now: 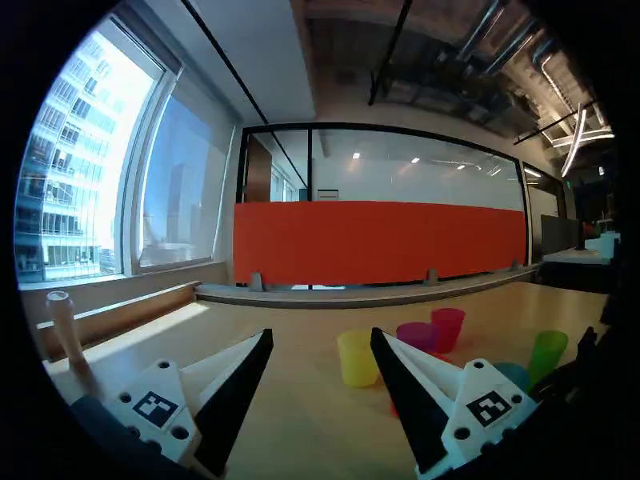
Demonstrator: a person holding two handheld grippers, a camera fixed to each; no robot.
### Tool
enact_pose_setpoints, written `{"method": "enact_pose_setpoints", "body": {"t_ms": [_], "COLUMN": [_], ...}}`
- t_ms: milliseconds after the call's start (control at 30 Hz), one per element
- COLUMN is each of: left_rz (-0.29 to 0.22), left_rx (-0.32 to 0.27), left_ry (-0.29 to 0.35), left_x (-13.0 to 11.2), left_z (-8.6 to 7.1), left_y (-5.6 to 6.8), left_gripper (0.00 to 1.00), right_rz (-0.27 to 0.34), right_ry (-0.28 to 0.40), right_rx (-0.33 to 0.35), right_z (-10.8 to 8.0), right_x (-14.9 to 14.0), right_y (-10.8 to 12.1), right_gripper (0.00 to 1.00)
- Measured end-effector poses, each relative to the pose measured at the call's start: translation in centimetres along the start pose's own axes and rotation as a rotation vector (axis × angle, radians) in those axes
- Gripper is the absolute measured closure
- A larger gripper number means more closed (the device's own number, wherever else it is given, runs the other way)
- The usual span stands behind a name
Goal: Pour water
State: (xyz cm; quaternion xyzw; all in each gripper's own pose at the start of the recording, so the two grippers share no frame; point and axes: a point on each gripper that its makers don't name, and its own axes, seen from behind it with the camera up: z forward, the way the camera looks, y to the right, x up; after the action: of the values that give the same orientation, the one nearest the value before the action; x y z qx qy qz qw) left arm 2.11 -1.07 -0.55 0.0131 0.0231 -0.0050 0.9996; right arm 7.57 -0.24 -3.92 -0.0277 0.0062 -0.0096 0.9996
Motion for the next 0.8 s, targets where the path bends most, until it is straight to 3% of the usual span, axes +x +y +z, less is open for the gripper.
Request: {"method": "enact_pose_setpoints", "body": {"t_ms": [600,800], "left_rz": [-0.015,0.001], "left_rx": [-0.008,-0.013], "left_ry": [-0.016,-0.026], "left_x": [-1.2,-1.6], "left_z": [0.1,0.2], "left_y": [0.5,0.7], "left_gripper": [0.10,0.10], "right_rz": [0.013,0.013], "right_ry": [-0.003,0.000], "right_rx": [-0.010,-0.014], "right_z": [-0.3,-0.5], "right_x": [0.0,0.4], "right_y": [0.9,1.1], "right_gripper": [0.00,0.00]}}
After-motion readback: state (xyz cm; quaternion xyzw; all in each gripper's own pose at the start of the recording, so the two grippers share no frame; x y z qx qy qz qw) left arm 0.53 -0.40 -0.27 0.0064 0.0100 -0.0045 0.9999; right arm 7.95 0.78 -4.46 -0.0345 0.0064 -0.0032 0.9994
